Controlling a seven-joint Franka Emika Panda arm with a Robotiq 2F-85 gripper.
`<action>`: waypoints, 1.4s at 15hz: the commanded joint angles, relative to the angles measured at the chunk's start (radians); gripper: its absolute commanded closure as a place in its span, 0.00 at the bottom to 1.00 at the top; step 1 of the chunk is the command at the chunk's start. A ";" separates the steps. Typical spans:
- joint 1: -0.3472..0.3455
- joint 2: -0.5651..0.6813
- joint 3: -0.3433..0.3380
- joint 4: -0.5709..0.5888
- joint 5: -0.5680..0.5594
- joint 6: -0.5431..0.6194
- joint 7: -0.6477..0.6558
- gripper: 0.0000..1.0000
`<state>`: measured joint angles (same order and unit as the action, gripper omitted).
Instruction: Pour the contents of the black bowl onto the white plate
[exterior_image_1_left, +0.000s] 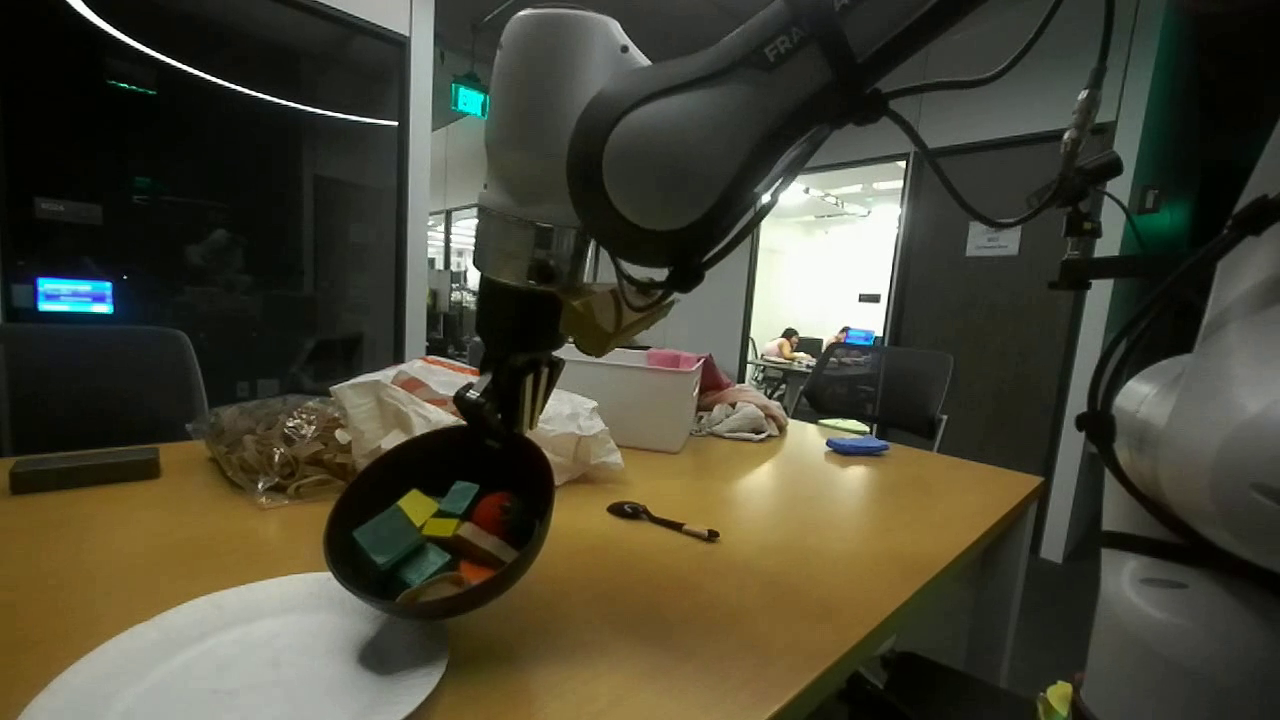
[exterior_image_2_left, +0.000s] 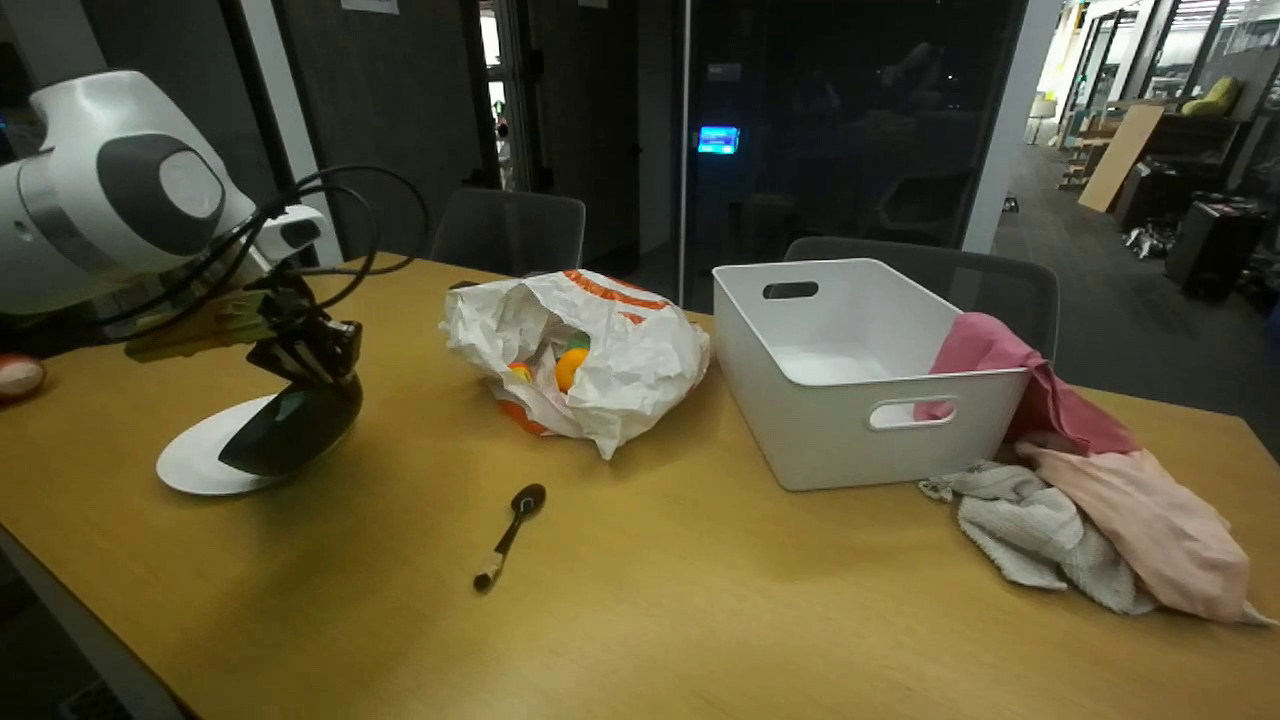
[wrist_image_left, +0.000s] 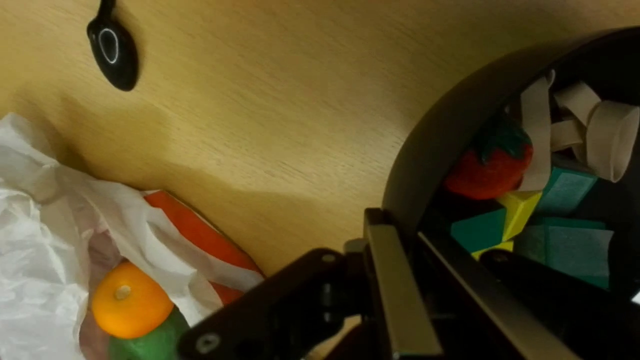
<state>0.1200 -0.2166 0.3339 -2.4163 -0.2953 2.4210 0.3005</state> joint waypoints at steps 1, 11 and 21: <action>0.009 0.060 0.046 0.138 -0.136 -0.099 0.118 0.92; 0.111 0.148 0.068 0.220 -0.489 -0.202 0.294 0.93; 0.228 0.119 0.085 0.158 -0.804 -0.177 0.454 0.92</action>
<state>0.3300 -0.0575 0.4183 -2.2198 -0.9937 2.2243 0.6873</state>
